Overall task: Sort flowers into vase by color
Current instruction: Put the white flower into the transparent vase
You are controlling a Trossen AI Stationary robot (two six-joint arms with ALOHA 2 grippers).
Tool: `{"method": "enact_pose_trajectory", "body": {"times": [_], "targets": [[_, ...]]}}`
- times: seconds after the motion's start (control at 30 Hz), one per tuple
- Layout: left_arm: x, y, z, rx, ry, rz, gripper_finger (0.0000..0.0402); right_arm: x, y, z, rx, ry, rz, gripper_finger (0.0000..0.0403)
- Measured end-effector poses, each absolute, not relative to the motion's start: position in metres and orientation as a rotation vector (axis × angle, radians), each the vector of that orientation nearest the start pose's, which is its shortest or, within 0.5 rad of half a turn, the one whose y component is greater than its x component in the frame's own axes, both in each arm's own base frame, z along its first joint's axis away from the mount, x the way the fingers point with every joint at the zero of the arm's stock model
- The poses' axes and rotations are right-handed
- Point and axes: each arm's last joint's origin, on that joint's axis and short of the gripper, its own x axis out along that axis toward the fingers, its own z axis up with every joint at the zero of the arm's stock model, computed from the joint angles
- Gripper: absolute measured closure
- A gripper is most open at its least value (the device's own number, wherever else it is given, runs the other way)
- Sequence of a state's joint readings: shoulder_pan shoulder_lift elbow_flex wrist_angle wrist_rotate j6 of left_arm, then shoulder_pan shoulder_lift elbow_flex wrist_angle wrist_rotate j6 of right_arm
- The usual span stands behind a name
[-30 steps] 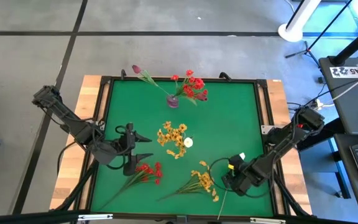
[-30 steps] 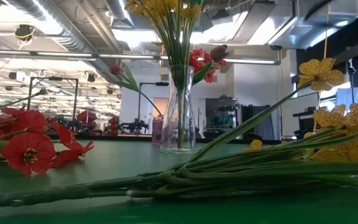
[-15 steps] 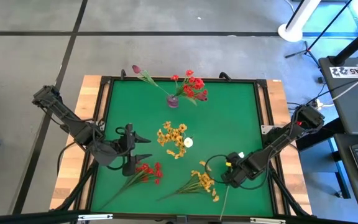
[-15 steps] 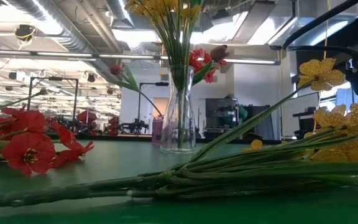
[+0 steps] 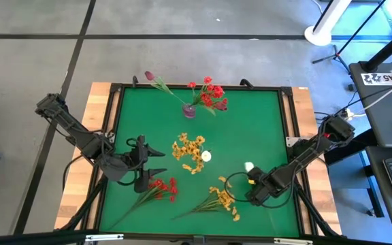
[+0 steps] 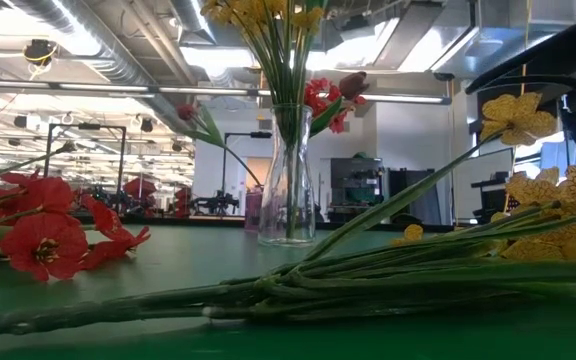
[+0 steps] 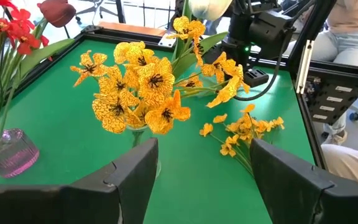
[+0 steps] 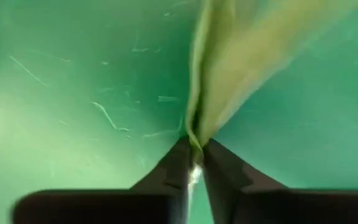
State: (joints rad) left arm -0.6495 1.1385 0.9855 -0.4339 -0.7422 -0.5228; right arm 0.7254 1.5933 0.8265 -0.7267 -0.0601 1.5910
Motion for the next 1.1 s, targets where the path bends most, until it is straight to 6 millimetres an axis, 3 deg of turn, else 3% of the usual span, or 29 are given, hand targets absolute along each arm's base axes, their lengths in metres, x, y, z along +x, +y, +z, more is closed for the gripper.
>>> {"method": "enact_pose_trajectory", "body": {"times": [0.13,0.3,0.43,0.63,0.73,0.83,1.1], "targets": [[0.199,-0.126,0.316,-0.137,0.410,0.202,0.0154,0.184,0.165,0.157,0.707,1.487,-0.595,0.0392],[0.199,-0.126,0.316,-0.136,0.411,0.202,0.0154,0.181,0.162,0.208,0.642,1.372,-0.615,0.0388],[0.199,-0.126,0.316,-0.131,0.412,0.202,0.0154,0.178,0.160,0.266,0.561,1.053,-0.586,0.0395],[0.199,-0.126,0.316,-0.103,0.414,0.196,0.0154,0.173,0.164,0.336,0.316,0.355,-0.513,0.0395],[0.199,-0.126,0.316,-0.102,0.414,0.197,0.0154,0.176,0.168,0.349,0.170,0.164,-0.554,0.0397],[0.199,-0.126,0.316,-0.103,0.414,0.197,0.0154,0.180,0.168,0.354,0.098,0.096,-0.606,0.0393],[0.199,-0.126,0.316,-0.105,0.413,0.200,0.0154,0.202,0.151,0.350,0.040,0.108,-0.722,0.0398]]}}
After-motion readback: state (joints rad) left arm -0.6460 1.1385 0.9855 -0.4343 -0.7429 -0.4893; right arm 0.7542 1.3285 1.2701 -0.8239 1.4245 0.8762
